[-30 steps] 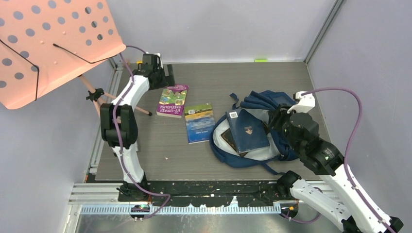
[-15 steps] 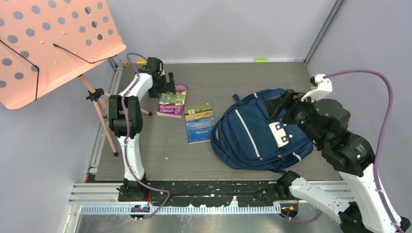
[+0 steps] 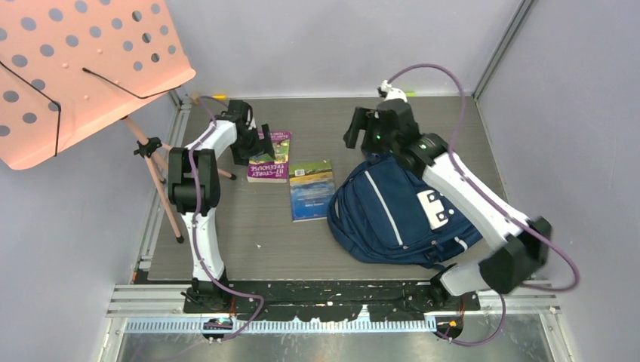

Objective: Pack the student bag
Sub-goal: Pick up the book from the center of the board.

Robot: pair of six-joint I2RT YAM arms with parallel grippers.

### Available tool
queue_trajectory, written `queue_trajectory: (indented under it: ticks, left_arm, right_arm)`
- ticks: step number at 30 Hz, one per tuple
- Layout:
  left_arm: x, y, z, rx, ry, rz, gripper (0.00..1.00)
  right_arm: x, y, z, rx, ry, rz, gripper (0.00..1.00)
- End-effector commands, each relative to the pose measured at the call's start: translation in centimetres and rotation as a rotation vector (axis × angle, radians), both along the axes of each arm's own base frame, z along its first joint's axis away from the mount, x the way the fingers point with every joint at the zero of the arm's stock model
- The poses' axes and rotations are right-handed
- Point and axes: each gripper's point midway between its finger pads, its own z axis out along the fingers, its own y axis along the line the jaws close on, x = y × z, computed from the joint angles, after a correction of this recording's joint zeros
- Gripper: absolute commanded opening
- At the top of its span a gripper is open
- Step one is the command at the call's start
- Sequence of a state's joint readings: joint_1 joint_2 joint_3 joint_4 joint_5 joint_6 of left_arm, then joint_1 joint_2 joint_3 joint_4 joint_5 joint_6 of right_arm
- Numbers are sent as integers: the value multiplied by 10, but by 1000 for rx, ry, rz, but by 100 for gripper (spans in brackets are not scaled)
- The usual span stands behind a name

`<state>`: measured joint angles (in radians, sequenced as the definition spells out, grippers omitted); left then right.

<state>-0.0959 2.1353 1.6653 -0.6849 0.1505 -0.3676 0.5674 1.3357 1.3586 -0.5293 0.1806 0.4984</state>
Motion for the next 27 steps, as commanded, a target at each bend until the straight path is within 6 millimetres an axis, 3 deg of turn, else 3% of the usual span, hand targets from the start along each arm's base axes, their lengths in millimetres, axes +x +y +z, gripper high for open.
queue_trajectory:
  ticks: [1,2,3,4,5,6,7,8,14,21,27]
  left_arm:
    - [-14,-23,6,-149,12,-13,89]
    - [-16,-28,4,-174,17,-25,84]
    - [-18,-31,2,-192,24,-33,78]
    - [-22,-33,-1,-203,36,-40,72]
    - [-25,-34,-3,-210,44,-47,64]
    - [-28,-35,-5,-213,51,-55,58]
    - [-31,-35,-7,-215,60,-61,51]
    - [-34,-35,-9,-218,68,-63,41]
    - [-40,-44,0,-275,50,-84,0]
    - [-44,-58,36,-369,-77,-115,0]
    - [-46,-71,91,-497,-238,-93,0]
  right_arm:
    - [60,48,9,183,-11,71,83]
    - [75,57,-16,176,44,81,82]
    - [82,69,-6,208,41,122,81]
    - [97,78,-17,208,65,138,80]
    - [99,88,-22,218,93,179,78]
    - [109,95,-48,205,144,188,77]
    - [113,104,-39,222,139,222,77]
    - [125,113,-50,221,157,233,76]
    - [147,142,-101,209,247,329,75]
    - [147,161,-141,260,337,453,75]
    - [143,158,-140,365,376,488,75]
